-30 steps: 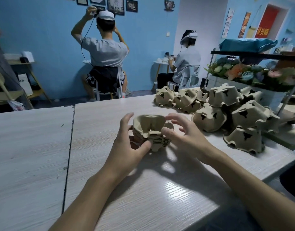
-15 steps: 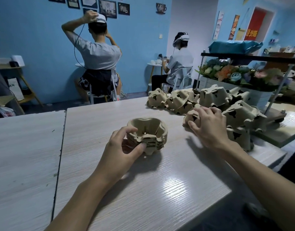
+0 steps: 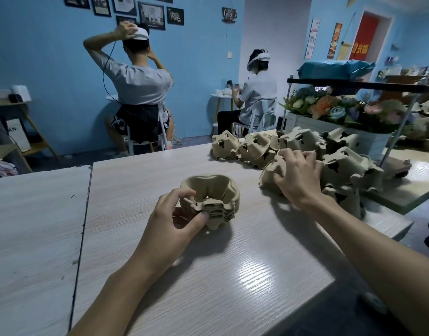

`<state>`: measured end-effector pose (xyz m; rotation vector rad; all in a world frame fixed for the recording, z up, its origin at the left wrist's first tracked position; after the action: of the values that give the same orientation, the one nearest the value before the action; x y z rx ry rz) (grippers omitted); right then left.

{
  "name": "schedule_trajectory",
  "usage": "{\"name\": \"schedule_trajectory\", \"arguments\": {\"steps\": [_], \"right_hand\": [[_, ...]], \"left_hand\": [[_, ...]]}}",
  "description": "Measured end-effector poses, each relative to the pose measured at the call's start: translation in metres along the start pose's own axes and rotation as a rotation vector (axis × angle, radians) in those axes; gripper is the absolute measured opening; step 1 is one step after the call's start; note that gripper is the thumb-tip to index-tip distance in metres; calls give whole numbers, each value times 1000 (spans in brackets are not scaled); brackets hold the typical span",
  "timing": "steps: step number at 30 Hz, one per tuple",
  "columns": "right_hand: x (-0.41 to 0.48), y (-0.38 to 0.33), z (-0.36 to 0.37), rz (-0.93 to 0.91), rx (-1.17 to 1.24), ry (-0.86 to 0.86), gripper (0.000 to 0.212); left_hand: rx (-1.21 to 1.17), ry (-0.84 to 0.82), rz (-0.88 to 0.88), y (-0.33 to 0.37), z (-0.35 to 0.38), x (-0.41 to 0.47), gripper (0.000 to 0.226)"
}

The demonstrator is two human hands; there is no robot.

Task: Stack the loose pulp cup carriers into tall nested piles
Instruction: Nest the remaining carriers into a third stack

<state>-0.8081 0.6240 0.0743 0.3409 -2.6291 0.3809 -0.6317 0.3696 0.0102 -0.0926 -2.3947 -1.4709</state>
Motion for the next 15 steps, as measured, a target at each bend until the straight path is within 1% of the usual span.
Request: {"name": "schedule_trajectory", "arguments": {"steps": [3,4,6,8,10,11,12,15], "right_hand": [[-2,-3,0,-32,42,-8,47],[-2,-3,0,-34,94,-13,49],[-5,-5,-4,-57,314,-7,51],[-11,-8,-7,-83,632,-16,52],[-21,-14,2,-73,881,-110,57],[-26,-17,8,-70,943,-177,62],[-32,-21,13,-78,952,-232,67],[-42,-26,12,-153,819,-306,90]], "left_hand": [[-1,-2,1,-1,0,0,39],[0,-1,3,-1,0,0,39],[1,-2,5,0,0,0,39],[2,-2,6,0,0,0,39],[5,1,5,0,-1,0,38],[4,0,4,0,0,0,38],[0,-2,4,1,0,0,38],[-6,-4,4,1,0,0,37]]}}
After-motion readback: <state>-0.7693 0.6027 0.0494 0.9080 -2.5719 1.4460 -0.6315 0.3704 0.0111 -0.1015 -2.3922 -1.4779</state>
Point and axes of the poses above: each hand's wrist, its own x-axis towards the middle knuckle, its own z-axis out of the palm, y = z × x, the point moved 9 cm from there along x, towards the middle knuckle, and after that the axes turned 9 degrees about -y, right-handed, at the moved point
